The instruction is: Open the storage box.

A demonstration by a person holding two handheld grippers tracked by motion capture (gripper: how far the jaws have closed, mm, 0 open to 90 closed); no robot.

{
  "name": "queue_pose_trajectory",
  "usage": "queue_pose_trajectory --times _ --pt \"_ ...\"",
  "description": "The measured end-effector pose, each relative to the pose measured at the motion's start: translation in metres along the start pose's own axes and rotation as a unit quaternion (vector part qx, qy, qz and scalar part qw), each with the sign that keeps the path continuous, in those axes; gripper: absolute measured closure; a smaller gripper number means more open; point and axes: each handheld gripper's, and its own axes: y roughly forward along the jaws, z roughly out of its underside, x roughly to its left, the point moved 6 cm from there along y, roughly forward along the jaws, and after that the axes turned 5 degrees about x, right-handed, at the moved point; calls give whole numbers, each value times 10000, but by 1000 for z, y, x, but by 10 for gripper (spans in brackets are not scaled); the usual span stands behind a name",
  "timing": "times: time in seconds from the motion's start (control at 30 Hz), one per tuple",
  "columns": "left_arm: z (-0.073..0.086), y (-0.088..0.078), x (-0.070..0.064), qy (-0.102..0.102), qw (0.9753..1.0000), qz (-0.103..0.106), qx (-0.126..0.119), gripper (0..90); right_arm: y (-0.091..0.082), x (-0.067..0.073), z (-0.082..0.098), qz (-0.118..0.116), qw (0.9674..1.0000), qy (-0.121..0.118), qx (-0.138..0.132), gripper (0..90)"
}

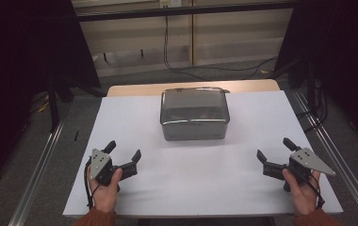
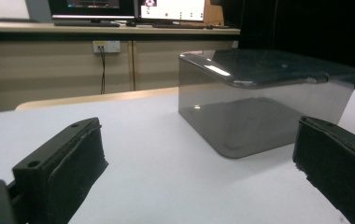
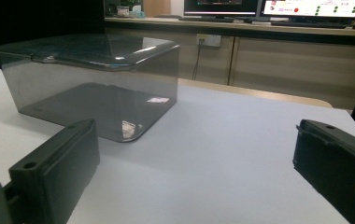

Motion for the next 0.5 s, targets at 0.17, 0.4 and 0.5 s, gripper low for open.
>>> queue_pose_trajectory --times 0.17,0.4,0.5 --pt "-1 1 0 -66 10000 53 -48 17 1 0 -2 -21 10000 19 -68 0" --pt "2 4 1 -93 9999 122 27 19 7 6 -1 -225 9997 31 -5 0" --pt "3 5 1 -67 9999 121 74 22 11 9 0 -316 9995 13 51 0"
